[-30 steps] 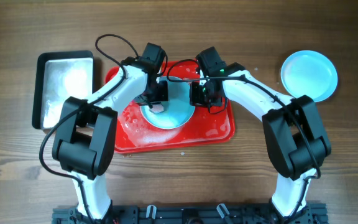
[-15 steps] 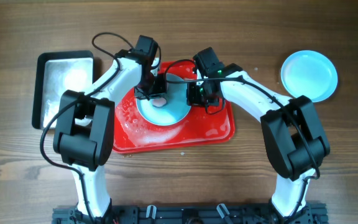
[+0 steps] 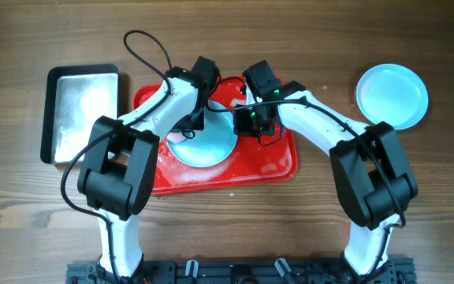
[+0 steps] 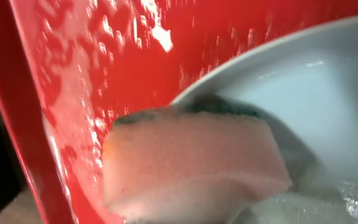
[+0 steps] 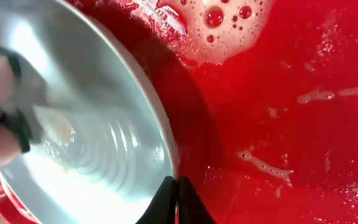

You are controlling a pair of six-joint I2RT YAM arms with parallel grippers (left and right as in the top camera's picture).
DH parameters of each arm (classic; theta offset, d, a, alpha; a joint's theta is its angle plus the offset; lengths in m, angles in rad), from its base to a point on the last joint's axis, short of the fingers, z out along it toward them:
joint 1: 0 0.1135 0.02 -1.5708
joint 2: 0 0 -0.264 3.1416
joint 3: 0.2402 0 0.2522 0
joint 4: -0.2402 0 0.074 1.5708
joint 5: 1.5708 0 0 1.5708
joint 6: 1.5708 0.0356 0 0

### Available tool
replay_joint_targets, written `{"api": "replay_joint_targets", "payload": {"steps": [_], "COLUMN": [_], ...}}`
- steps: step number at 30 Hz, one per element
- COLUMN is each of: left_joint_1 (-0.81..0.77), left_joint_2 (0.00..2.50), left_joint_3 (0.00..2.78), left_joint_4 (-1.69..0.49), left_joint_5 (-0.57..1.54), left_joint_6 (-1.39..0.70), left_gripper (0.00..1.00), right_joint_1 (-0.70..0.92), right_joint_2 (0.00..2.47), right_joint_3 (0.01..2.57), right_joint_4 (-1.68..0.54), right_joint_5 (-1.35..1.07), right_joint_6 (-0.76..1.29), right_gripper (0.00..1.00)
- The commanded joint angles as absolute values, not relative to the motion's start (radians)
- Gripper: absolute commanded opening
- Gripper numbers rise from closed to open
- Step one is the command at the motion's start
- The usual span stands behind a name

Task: Clean dirty plates on tray and stack at the side
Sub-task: 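Scrub the last plate with the sponge in the left gripper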

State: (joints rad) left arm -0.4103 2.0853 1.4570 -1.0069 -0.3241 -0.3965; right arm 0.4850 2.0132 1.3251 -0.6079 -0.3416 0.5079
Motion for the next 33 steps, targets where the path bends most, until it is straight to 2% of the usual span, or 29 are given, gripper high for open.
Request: {"api": "replay_joint_targets", "payload": {"steps": [1, 11, 16, 18, 23, 28, 33], "left_joint_1": [-0.39, -0.361, -0.305, -0.274, -0.245, -0.247, -0.249], "left_joint_2": [2.132, 2.132, 2.132, 2.132, 2.132, 2.132, 2.132], "left_joint_3": [1.427, 1.427, 1.427, 1.427, 1.427, 1.425, 1.422], "left_joint_4": [-1.06, -1.164, -1.193, -1.181, -1.052, -0.929, -0.883], "left_joint_5": [-0.139, 0.348, 0.371, 0.339, -0.057, -0.197, -0.308], "left_joint_6": [-0.385, -0.157, -0.138, -0.146, -0.368, -0.484, -0.486], "left_gripper": [0.04, 0.04, 0.04, 0.04, 0.04, 0.04, 0.04], "right_joint_1": [0.478, 0.478, 0.478, 0.478, 0.478, 0.478, 0.478], "right_joint_2": [2.032, 2.032, 2.032, 2.032, 2.032, 2.032, 2.032], "right_joint_3": [1.331, 1.331, 1.331, 1.331, 1.331, 1.331, 1.331], "right_joint_4": [-0.624, -0.625, -0.625, -0.625, -0.624, -0.624, -0.624], "right_joint_5": [-0.312, -0.312, -0.312, -0.312, -0.312, -0.312, -0.312], "right_joint_6": [0.498, 0.498, 0.497, 0.498, 0.498, 0.501, 0.501], "right_gripper": [0.04, 0.04, 0.04, 0.04, 0.04, 0.04, 0.04]}}
